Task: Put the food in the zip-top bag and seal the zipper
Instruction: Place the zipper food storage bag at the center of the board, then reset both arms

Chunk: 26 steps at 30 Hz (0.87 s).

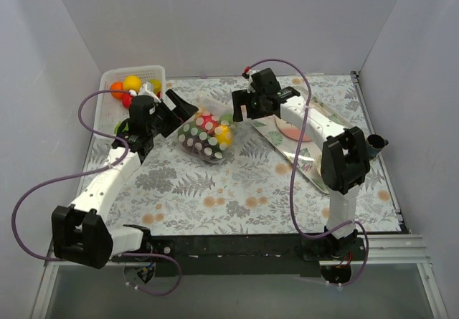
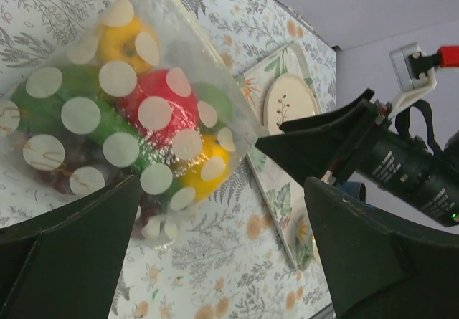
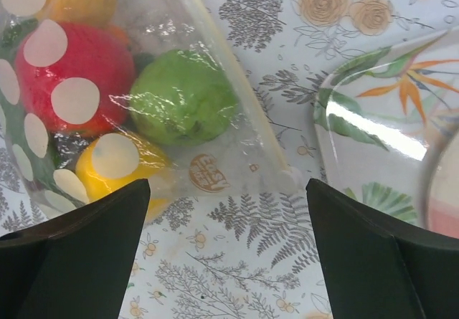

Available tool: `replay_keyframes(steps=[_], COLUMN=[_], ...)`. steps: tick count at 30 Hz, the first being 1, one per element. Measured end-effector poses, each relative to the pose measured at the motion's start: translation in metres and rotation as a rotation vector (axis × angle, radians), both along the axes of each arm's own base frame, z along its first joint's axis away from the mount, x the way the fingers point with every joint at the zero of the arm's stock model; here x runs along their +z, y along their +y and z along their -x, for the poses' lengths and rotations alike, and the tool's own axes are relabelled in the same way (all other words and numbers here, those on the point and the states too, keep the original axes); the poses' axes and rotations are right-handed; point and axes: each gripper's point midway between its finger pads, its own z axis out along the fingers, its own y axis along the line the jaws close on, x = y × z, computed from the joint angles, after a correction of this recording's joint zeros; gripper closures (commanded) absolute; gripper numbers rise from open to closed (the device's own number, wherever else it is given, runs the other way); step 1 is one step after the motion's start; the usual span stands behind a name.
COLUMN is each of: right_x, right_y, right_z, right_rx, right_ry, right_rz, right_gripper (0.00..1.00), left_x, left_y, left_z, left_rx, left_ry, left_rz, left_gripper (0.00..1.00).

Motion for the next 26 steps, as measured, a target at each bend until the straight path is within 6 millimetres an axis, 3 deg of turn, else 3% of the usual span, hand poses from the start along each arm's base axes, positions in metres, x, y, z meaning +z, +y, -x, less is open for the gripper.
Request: replay_keyframes(steps=[5,13,19,26], right_x=[0.019,0.082,0.079,0.082], right_y=[-0.02,-0.065,-0.086,-0.087], right_z=[0.012,0.096,0.129,0.13], right_rx=[-0.058,-0.099,-0.122,-0.124], right_ry=[-0.032,-0.199,-0.241,-0.264], right_rz=[-0.004,-0.187,-0.231,-0.241], right_gripper=[0.01,0.01,0.01,0.02], left_x=[0.017,0.028,0.027,0.017], left_y=[0.003,0.036,0.051,0.061], left_z=[0.029,0.063,0.079,0.083], left_rx=[0.003,0.068,0.108,0.146], left_ry=[-0.002,-0.031,-0.072,-0.068], left_rz=[-0.08,-0.22,-0.269,-0.294], left_gripper=[0.02,0.02,0.02,0.02])
